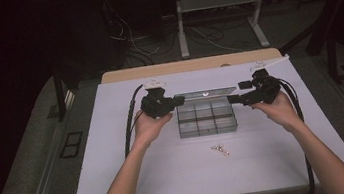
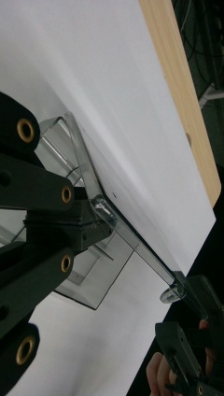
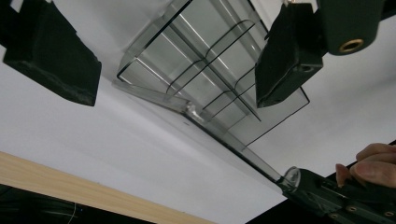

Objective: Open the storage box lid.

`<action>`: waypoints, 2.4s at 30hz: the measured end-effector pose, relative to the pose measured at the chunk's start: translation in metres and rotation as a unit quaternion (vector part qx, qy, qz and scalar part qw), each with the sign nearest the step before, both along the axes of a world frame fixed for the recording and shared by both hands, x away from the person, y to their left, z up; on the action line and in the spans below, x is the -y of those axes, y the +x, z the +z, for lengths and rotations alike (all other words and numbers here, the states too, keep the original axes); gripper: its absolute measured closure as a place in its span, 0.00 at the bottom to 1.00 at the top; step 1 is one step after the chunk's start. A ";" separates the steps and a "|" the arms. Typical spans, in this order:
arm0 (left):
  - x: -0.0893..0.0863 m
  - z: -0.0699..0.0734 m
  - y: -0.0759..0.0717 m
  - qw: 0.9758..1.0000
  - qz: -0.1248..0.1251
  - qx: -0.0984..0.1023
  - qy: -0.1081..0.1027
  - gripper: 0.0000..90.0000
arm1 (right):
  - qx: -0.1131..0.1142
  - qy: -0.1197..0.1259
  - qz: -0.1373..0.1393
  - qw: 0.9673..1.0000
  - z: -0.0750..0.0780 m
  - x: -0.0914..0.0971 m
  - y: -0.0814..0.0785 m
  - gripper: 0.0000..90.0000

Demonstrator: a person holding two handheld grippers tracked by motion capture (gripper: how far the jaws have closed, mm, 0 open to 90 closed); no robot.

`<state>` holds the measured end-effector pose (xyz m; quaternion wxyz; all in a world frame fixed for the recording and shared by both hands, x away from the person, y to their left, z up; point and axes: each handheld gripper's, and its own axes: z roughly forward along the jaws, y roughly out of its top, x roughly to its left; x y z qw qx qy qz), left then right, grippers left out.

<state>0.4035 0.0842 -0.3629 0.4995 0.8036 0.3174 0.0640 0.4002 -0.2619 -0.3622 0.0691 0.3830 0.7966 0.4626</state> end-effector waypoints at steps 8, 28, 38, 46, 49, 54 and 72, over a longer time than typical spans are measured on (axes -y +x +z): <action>-0.002 -0.004 0.006 1.000 0.007 -0.003 -0.011 0.99 | 0.006 0.020 0.008 1.000 -0.001 0.003 0.012 0.44; -0.010 -0.010 0.008 1.000 0.002 -0.012 -0.027 0.83 | 0.050 0.017 0.002 0.999 0.008 0.001 0.025 0.74; -0.019 -0.010 0.015 1.000 0.017 -0.022 0.015 0.65 | 0.046 0.018 -0.003 0.999 0.011 0.001 0.035 0.77; -0.028 0.000 0.032 1.000 0.026 -0.004 0.002 0.58 | 0.035 0.033 -0.011 0.999 0.010 0.002 0.042 0.78; -0.024 0.002 0.038 1.000 0.022 -0.001 -0.003 0.57 | 0.032 0.036 -0.013 0.999 0.010 0.002 0.044 0.78; -0.016 0.001 0.047 1.000 0.026 0.005 -0.003 0.57 | 0.032 0.037 -0.012 0.999 0.010 0.003 0.047 0.79; -0.014 0.005 0.060 0.996 0.034 0.054 -0.069 0.81 | 0.025 0.055 -0.024 0.998 0.007 0.006 0.057 0.81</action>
